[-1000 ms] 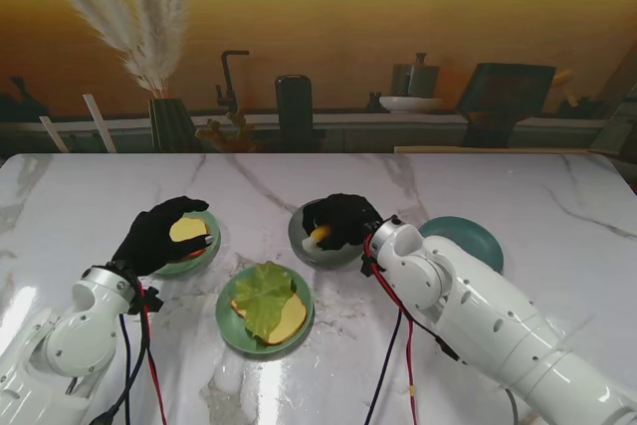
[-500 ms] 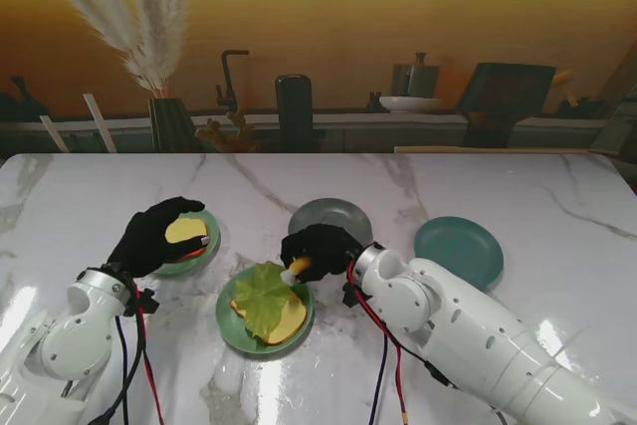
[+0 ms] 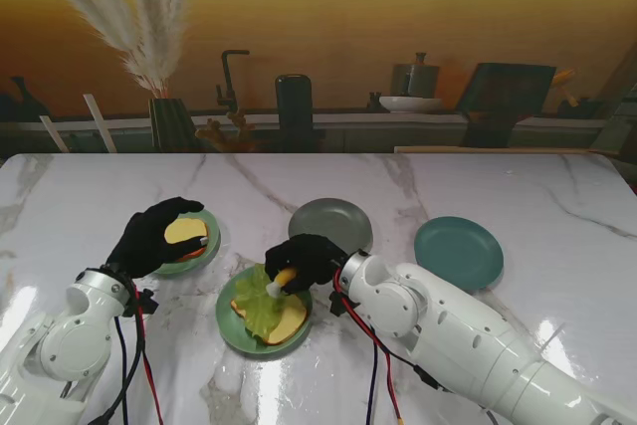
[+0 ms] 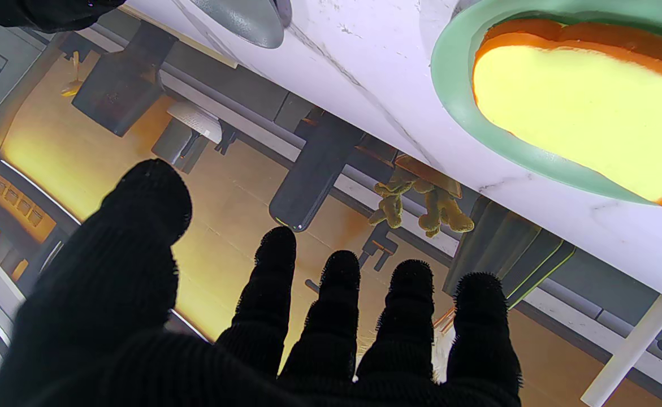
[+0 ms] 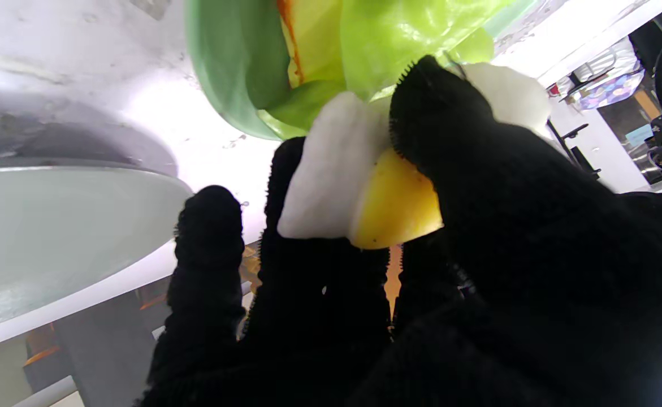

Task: Prepare sandwich (Bread, lettuce, and egg)

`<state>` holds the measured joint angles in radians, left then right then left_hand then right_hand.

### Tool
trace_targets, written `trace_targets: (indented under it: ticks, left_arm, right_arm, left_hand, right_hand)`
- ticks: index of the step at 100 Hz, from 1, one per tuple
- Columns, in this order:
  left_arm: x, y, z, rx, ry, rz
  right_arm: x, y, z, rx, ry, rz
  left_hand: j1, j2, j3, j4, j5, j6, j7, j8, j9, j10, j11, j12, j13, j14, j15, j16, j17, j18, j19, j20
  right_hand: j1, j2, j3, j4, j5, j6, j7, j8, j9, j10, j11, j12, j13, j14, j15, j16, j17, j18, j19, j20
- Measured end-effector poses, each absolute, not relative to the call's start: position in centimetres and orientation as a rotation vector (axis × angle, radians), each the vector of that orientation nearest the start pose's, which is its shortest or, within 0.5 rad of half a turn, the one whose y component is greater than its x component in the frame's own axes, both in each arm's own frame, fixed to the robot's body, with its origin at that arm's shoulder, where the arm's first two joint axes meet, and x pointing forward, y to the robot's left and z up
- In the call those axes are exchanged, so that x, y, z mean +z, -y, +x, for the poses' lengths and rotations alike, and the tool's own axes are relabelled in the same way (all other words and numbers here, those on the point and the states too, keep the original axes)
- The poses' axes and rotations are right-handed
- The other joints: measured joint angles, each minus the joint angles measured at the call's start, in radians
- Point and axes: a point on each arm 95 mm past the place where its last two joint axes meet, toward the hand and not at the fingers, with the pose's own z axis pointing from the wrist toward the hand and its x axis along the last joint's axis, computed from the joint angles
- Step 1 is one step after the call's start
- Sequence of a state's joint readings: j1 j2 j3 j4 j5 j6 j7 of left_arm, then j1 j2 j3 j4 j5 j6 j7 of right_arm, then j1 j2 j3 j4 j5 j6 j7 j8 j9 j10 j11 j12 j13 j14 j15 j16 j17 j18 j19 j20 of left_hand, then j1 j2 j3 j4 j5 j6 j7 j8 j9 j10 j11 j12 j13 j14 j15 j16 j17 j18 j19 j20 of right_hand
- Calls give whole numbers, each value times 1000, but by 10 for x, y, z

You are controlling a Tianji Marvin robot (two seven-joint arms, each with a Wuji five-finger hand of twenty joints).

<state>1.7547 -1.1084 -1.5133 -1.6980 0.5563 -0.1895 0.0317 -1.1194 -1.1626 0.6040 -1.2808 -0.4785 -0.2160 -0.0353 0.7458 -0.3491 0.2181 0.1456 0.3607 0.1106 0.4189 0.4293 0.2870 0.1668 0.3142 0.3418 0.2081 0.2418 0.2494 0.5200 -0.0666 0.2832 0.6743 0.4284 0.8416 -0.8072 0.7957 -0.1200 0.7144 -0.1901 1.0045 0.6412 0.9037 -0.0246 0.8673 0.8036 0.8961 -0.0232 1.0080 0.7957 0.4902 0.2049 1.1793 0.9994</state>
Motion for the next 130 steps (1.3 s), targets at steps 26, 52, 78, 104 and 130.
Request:
trace_targets:
  ticks: [26, 52, 78, 104, 130]
  left_arm:
    - [-299, -78, 373, -1815, -1095, -1529]
    - [-299, -78, 373, -1815, -1097, -1530]
    - [-299, -77, 373, -1814, -1099, -1530]
    - [-299, -77, 373, -1814, -1100, -1529]
    - [-299, -77, 373, -1813, -1100, -1528]
  right_arm:
    - [-345, -155, 419, 1986, -1883, 1293]
    - [-347, -158, 410, 1950, -1979, 1291]
    - [-351, -158, 409, 1921, -2057, 1283]
    - [-352, -159, 411, 1920, -2095, 1256]
    - [-350, -159, 411, 1936, -2132, 1235]
  left_hand:
    - [0, 0, 0, 0, 0, 0, 0, 0, 9, 0, 2, 0, 0, 0, 0, 0, 0, 0, 0, 0]
    - [0, 0, 0, 0, 0, 0, 0, 0, 9, 0, 2, 0, 0, 0, 0, 0, 0, 0, 0, 0]
    - [0, 0, 0, 0, 0, 0, 0, 0, 9, 0, 2, 0, 0, 0, 0, 0, 0, 0, 0, 0]
    - [0, 0, 0, 0, 0, 0, 0, 0, 9, 0, 2, 0, 0, 0, 0, 0, 0, 0, 0, 0]
    - [0, 0, 0, 0, 0, 0, 0, 0, 9, 0, 2, 0, 0, 0, 0, 0, 0, 0, 0, 0]
  right_hand:
    - [0, 1, 0, 0, 0, 7, 0, 9, -13, 0, 0, 0, -30, 7, -11, 0, -22, 2, -4, 0]
    - [11, 2, 1, 0, 0, 12, 0, 9, -25, 2, -1, 0, -42, 20, -24, 2, -47, 12, -7, 0]
    - [10, 29, 1, 27, -55, 56, -67, 24, -112, 15, -50, 0, -119, 24, -93, 16, -128, 15, -25, 10]
    - [-33, 93, -14, 73, -95, 93, -215, 41, -213, 27, -105, -66, -188, 17, -179, -32, -197, 24, -62, 11]
    - [-115, 145, -67, 101, -131, 118, -444, 25, -319, 39, -178, -145, -308, 3, -296, -87, -307, 52, -107, 11]
